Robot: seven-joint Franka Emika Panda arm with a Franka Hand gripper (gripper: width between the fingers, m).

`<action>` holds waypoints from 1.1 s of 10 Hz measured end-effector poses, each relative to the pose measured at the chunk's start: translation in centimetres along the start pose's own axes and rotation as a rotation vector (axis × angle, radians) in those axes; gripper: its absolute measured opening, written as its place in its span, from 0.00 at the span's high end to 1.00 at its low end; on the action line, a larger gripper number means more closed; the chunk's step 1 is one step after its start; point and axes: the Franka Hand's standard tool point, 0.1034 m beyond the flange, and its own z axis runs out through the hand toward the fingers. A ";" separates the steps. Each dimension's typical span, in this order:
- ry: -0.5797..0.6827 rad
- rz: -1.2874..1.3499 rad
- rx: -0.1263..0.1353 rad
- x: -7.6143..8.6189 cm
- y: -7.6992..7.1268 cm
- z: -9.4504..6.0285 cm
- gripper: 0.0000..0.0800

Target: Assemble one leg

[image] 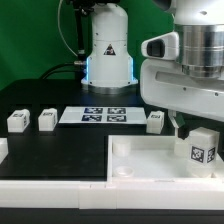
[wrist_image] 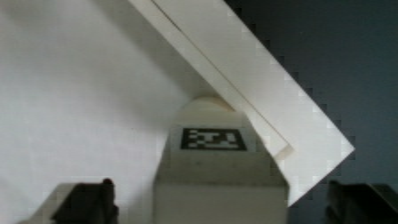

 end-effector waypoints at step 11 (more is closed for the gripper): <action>-0.025 -1.266 -0.036 -0.3 0.4 0.3 0.19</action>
Offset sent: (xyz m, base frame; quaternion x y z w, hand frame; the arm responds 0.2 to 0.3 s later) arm 0.0053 0.0040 0.0043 -0.0142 0.0081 -0.3446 0.9386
